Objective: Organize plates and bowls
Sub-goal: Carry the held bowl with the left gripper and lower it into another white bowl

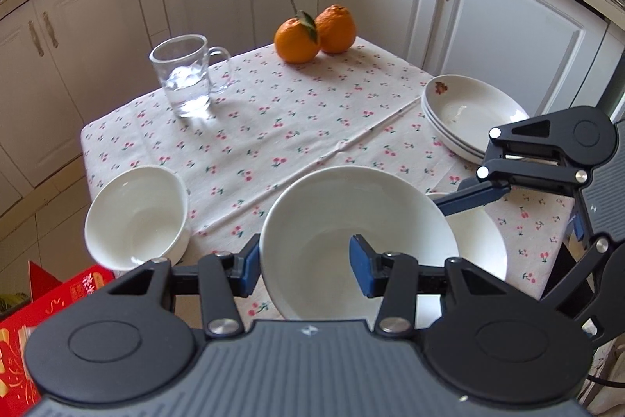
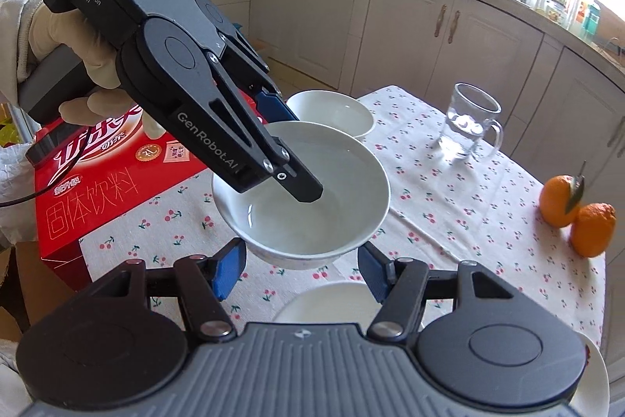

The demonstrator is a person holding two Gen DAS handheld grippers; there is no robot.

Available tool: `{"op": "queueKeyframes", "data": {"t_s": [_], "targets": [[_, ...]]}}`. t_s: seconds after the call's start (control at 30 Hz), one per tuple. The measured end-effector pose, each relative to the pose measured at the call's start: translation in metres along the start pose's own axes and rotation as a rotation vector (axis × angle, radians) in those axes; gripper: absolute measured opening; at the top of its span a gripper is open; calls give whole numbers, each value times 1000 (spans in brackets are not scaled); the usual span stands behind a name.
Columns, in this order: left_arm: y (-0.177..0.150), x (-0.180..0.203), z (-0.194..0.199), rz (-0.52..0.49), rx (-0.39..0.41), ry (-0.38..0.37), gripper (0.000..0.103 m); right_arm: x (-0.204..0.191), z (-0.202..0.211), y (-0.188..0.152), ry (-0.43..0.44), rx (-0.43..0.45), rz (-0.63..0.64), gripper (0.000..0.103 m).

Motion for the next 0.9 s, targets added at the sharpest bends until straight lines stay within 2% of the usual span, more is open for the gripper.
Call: {"op": "queueKeyframes", "data": {"t_s": [0.47, 0.9], "targets": [[26, 53, -19, -83, -1, -49, 46, 27, 41, -30, -72, 14, -57, 68], [23, 77, -38, -99, -31, -89, 46, 40, 50, -57, -78, -6, -111, 69]]}}
Point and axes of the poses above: each gripper's, at about its wrist camera, not at the fingertips, and z roughly against the way its jaws point, x to its right, y to its top, the point moved 9 cm from there along -z, roughly the way its jaws point, and after that the axes turned 3 degrees about -y, right-handed, at the moved point
